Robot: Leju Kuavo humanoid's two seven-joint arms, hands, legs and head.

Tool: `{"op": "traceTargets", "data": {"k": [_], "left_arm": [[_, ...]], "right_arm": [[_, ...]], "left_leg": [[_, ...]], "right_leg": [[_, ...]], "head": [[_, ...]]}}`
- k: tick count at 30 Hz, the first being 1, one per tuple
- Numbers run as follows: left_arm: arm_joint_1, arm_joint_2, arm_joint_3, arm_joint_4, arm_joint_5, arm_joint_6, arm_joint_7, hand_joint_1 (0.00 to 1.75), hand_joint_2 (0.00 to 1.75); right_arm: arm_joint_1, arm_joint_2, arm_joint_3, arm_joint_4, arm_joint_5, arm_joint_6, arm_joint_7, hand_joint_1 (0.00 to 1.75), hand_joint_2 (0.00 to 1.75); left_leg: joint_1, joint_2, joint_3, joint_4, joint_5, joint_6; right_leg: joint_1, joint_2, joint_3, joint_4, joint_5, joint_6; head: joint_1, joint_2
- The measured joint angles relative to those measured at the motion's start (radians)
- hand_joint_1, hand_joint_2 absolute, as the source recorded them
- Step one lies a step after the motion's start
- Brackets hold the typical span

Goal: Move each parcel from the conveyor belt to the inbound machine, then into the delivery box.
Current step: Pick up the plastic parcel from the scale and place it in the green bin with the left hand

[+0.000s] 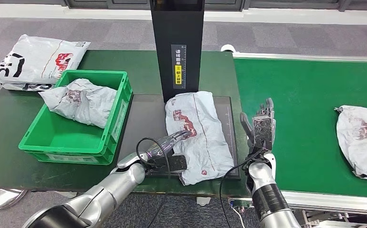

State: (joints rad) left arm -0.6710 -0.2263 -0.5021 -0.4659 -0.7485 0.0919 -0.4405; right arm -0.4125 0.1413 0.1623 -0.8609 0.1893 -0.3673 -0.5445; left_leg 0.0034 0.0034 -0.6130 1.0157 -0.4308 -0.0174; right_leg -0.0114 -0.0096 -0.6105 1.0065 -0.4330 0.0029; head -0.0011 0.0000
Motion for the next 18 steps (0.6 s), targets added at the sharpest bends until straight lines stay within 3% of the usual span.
{"op": "traceTargets", "data": {"k": [2,7,14,18], "left_arm": [[-0.015,-0.001,-0.01,0.015,-0.024,-0.024,0.031,1.75,1.75],[-0.046,-0.003,-0.02,0.04,-0.054,-0.035,0.099,1.75,1.75],[-0.067,0.01,-0.007,0.026,0.011,0.11,0.13,1.75,1.75],[-0.088,0.035,0.018,-0.017,0.014,0.14,0.151,1.75,1.75]], "right_arm": [[0.0,0.0,0.0,0.001,0.001,0.0,0.0,0.0,1.75],[0.001,0.0,0.0,0.001,0.014,-0.001,0.003,0.0,1.75],[0.035,-0.002,-0.008,-0.025,0.024,-0.015,0.019,0.0,1.75],[0.051,-0.004,-0.018,-0.038,0.022,-0.019,0.02,0.0,1.75]], "left_leg": [[0.0,0.0,0.0,0.0,0.0,0.0],[0.0,0.0,0.003,0.0,0.0,0.001],[0.0,0.001,0.003,0.0,0.001,0.001],[0.0,0.0,0.003,0.0,0.002,0.001]], "right_leg": [[0.0,0.0,0.001,0.0,0.0,0.0],[0.0,-0.001,0.003,0.0,0.0,0.0],[0.0,0.0,0.003,0.0,0.001,0.0],[0.001,0.0,0.002,0.0,0.001,0.0]], "head": [[0.0,0.0],[0.0,0.0],[0.0,0.0],[0.0,0.0]]}}
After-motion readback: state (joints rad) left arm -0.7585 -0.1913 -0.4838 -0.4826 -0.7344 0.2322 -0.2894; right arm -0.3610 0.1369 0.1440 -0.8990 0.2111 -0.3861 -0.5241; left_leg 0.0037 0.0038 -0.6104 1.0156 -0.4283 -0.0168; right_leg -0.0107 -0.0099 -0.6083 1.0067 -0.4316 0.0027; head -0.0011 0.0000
